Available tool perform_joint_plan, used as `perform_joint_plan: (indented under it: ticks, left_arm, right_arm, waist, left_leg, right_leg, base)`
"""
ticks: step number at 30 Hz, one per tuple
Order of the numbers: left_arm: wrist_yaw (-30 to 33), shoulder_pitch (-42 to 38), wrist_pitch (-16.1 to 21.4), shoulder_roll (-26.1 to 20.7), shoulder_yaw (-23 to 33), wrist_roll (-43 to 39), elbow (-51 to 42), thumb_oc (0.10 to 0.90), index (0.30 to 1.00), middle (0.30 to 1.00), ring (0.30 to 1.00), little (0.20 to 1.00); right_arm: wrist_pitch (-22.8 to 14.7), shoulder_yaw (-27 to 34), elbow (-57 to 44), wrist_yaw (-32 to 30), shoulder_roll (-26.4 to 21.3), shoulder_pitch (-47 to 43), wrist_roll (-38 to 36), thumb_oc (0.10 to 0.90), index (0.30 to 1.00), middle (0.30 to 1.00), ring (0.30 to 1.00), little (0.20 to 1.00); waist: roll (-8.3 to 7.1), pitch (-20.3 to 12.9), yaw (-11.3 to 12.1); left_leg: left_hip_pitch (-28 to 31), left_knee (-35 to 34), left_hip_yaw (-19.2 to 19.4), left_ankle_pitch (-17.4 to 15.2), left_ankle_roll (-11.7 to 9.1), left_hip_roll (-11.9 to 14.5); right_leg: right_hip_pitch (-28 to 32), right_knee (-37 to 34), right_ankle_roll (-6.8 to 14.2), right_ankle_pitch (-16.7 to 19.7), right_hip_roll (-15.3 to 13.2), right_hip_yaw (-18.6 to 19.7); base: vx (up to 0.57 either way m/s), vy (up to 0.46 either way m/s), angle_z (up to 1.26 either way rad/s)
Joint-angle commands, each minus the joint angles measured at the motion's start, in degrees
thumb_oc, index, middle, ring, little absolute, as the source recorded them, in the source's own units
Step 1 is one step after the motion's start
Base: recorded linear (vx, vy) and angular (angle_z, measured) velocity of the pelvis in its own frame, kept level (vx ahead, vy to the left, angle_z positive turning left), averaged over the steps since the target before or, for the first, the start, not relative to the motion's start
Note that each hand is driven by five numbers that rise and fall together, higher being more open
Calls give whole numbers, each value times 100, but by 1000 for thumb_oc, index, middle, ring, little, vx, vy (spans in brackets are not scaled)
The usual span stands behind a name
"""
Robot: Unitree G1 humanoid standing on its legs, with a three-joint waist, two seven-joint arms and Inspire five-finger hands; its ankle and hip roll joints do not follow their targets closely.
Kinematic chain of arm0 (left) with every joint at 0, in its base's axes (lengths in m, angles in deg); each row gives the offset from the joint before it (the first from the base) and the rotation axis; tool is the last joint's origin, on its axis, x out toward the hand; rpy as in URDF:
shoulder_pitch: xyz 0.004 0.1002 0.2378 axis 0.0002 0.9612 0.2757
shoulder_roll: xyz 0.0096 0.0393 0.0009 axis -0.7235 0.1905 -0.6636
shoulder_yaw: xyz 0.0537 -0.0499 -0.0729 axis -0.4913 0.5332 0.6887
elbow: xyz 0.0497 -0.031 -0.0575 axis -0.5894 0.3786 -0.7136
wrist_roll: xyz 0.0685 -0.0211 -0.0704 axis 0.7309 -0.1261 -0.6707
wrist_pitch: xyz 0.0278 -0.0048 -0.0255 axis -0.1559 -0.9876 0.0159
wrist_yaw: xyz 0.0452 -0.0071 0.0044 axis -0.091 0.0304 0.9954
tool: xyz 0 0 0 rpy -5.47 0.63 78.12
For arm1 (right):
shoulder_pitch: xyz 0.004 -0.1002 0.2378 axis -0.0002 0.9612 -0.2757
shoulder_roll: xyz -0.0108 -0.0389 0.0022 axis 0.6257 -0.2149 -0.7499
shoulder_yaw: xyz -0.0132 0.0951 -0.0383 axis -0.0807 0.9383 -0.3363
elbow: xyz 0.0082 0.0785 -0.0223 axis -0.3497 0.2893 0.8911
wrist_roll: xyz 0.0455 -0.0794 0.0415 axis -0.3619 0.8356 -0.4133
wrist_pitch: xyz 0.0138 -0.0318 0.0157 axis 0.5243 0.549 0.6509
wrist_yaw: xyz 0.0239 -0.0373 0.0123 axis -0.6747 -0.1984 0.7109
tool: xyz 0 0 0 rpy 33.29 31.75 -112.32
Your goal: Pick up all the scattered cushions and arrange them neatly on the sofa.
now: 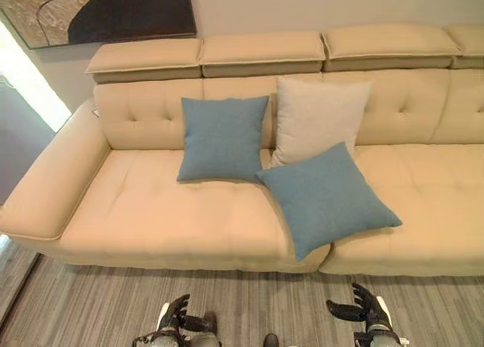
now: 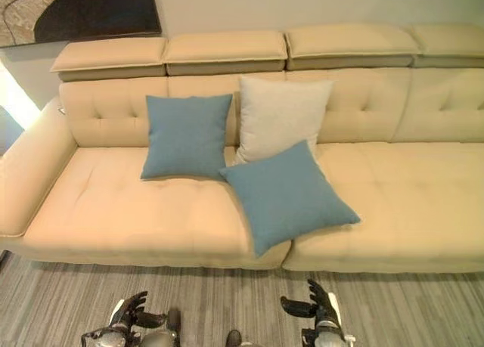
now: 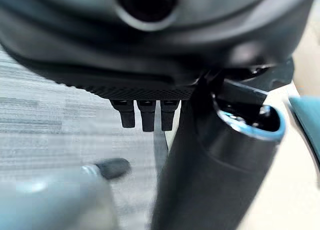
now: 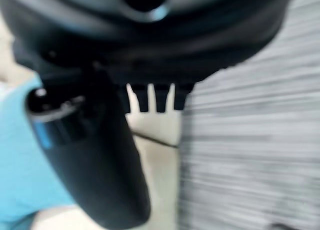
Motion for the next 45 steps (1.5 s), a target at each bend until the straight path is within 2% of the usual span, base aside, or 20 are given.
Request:
perform_joint_plan:
  ticks: [1,3,4,6,9,11,13,14,17,20,23,25,27,31,32,33,35,36,38,45]
  left_arm:
    - [205,319,90,-361,-70,284,62,800,900,900,900,900]
    - [191,334,79,-359,-9,295,164,800,900,900,900,900]
    - [186,334,94,-401,32,318,184,800,900,900,900,900]
    - [206,304,86,-416,42,290,145,800,900,900,900,900]
    - [243,232,77,-497,-13,283,-131,800,900,900,900,900]
    - [230,226,81,-542,14,302,-196,800,900,900,900,900]
    - [255,212,116,-572,56,271,-251,800,900,900,900,900]
    - [343,102,235,-657,60,207,-557,800,900,900,900,900]
    - [477,37,353,-767,114,195,-897,800,900,900,900,900]
    - [749,-20,598,-1042,331,201,-1387,800,900,900,900,900]
    - [786,66,673,-1126,443,207,-1606,800,900,900,900,900]
    - [707,134,760,-1286,504,224,-1933,800,900,900,900,900]
    - [685,-21,763,-1396,544,134,-2050,800,900,900,900,900]
    - [735,-377,745,-1519,411,76,-2220,800,900,900,900,900]
    - [711,-539,723,-1626,359,94,-2438,800,900,900,900,900]
    - [710,-538,718,-1627,361,95,-2443,800,900,900,900,900]
    - [745,-707,730,-1733,272,17,-2722,800,900,900,900,900]
    - [775,-989,711,-1795,127,-134,-2764,800,900,900,900,900]
    - [750,-1388,664,-1818,-63,-187,-2629,800,900,900,900,900]
    - [1047,-2216,660,-1577,-497,-200,-2835,800,900,900,900,900]
  right_arm:
    - [-337,125,-710,-109,-147,121,135,800,900,900,900,900]
    - [-341,134,-913,-52,-54,202,151,800,900,900,900,900]
    - [-352,161,-1026,15,84,361,101,800,900,900,900,900]
    - [-345,166,-1009,54,184,407,52,800,900,900,900,900]
    - [-346,151,-1137,55,299,477,-30,800,900,900,900,900]
    - [-359,118,-1325,134,316,658,-42,800,900,900,900,900]
    - [-384,72,-1449,184,303,769,-47,800,900,900,900,900]
    - [-463,10,-1684,274,202,913,-34,800,900,900,900,900]
    - [-572,47,-1873,336,173,983,-161,800,900,900,900,900]
    - [-811,136,-2769,432,36,1019,-163,800,900,900,900,900]
    - [-925,216,-3062,520,-89,1051,-216,800,900,900,900,900]
    - [-1016,254,-3375,643,-268,759,-523,800,900,900,900,900]
    - [-1018,228,-3709,530,-469,298,-417,800,900,900,900,900]
    - [-908,69,-3650,237,-543,-458,-416,800,900,900,900,900]
    - [-782,-10,-3532,121,-578,-722,-349,800,900,900,900,900]
    - [-784,-13,-3525,119,-577,-729,-349,800,900,900,900,900]
    - [-696,-185,-3168,-25,-609,-1183,-332,800,900,900,900,900]
    - [-598,-343,-2687,-210,-599,-1599,-330,800,900,900,900,900]
    - [-475,-455,-2213,-376,-539,-1850,-269,800,900,900,900,900]
    - [-320,-181,-1917,-887,-633,-2207,46,800,900,900,900,900]
  waist:
    - [-70,6,170]
    - [-133,-79,199]
    - [-237,-166,192]
    - [-245,-154,161]
    - [-34,-70,-9]
    - [70,-39,-159]
    - [46,-22,-291]
    - [-93,1,-523]
    - [-136,70,-683]
    - [-182,7,-753]
    - [-161,-134,-735]
    - [-118,-304,-610]
    - [-218,-237,-460]
    - [-360,-184,-274]
    - [-371,-288,-175]
    - [-373,-265,-156]
    - [-311,-329,-20]
    - [-200,-317,88]
    - [-80,-370,55]
    - [145,-478,-81]
  left_leg:
    - [-86,235,49,202,231,6]
    - [-144,565,55,20,314,-172]
    - [-88,756,206,-239,488,-406]
    - [98,889,370,-489,702,-624]
    - [570,859,359,-735,945,-779]
    - [848,794,232,-826,1005,-840]
    - [1036,745,77,-845,992,-935]
    - [1259,697,-248,-969,931,-1106]
    - [1554,643,-452,-1177,888,-1143]
    - [1842,768,-615,-1396,771,-1151]
    - [1881,949,-696,-1343,661,-1086]
    - [1764,1599,-728,-1046,399,-1011]
    - [1283,2788,-782,-578,170,-1022]
    - [677,3542,-483,-484,229,-805]
    - [616,2806,-316,-632,351,-511]
    - [662,2784,-294,-640,353,-506]
    - [565,1704,-530,-602,385,-298]
    - [419,777,-978,-90,295,-8]
    - [625,162,-811,6,205,216]
    - [941,-91,-663,-121,82,111]
  right_leg:
    - [298,653,871,-105,-709,997]
    - [326,765,971,22,-906,1103]
    - [208,1169,1122,480,-1139,1196]
    - [-147,2033,1241,1291,-1365,1272]
    - [-656,3078,1135,1777,-1383,1308]
    - [-1106,3279,1033,1581,-1222,1335]
    - [-1221,3048,973,1337,-1100,1340]
    - [-1537,1933,951,1132,-857,1519]
    - [-1681,1212,1048,1210,-784,1546]
    - [-1670,754,1103,1271,-821,1194]
    - [-1468,763,975,1166,-656,1332]
    - [-1108,705,790,939,-481,1325]
    - [-844,711,658,844,-507,1376]
    - [-525,729,497,631,-548,1381]
    - [-387,654,507,503,-550,1333]
    - [-361,654,507,495,-548,1352]
    - [-273,610,576,369,-518,1423]
    - [-97,559,630,237,-459,1586]
    - [122,488,678,81,-436,1597]
    - [153,194,884,141,-760,1830]
  base:
    - [224,186,-19]
    - [317,291,-14]
    - [389,401,-27]
    - [277,377,-29]
    - [274,321,9]
    - [352,214,29]
    - [394,42,57]
    - [357,-43,59]
    - [362,-62,54]
    - [301,-106,64]
    - [281,-174,52]
    - [261,-196,36]
    - [115,-152,3]
    - [157,-130,-10]
    - [170,-2,1]
    - [253,25,12]
    - [238,116,27]
    - [233,122,11]
    - [237,104,-21]
    - [199,172,-29]
